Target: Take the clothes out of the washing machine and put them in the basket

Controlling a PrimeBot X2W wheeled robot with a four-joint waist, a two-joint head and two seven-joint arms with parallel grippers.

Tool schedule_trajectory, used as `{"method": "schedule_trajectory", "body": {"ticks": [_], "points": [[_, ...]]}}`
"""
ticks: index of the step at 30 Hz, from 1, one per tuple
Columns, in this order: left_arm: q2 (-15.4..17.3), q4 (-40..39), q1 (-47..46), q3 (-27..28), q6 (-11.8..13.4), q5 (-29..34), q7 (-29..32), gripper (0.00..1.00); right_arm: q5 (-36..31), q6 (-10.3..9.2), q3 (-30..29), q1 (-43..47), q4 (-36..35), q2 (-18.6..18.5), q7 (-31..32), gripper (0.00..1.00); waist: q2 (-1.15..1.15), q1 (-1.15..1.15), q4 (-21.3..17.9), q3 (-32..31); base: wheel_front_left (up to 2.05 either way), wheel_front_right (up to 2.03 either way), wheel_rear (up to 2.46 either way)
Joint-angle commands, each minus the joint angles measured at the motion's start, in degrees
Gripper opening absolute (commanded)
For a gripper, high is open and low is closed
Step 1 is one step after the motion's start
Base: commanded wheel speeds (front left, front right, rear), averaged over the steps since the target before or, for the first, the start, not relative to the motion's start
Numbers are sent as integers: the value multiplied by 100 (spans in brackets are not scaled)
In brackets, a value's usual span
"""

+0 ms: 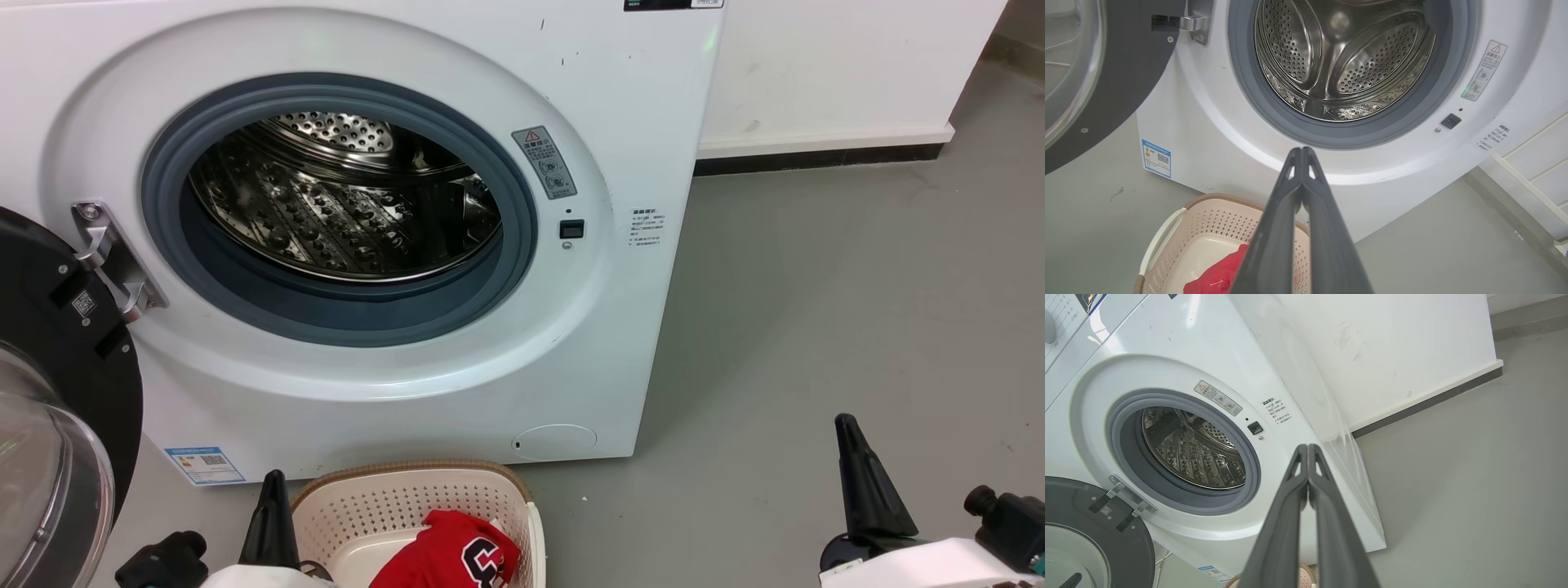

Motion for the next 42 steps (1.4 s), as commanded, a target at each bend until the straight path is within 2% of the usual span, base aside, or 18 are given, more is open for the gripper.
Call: {"method": "schedule_trajectory", "body": {"ticks": [1, 16, 42], "points": [[52, -40, -167, 13, -53, -223, 31, 0, 226, -1, -20, -178, -30, -41, 33, 0, 0, 0, 5, 1, 0, 0, 0], [93, 128, -407, 60, -269, -1577, 303, 0, 1564, -1, -108, -405, 229, -86, 307, 0, 0, 0, 61, 13, 0, 0, 0], [117, 360, -726, 171, -560, -3381, 716, 0, 3345, -2, -277, -706, 593, -108, 724, 0, 0, 0, 153, 33, 0, 0, 0]]}}
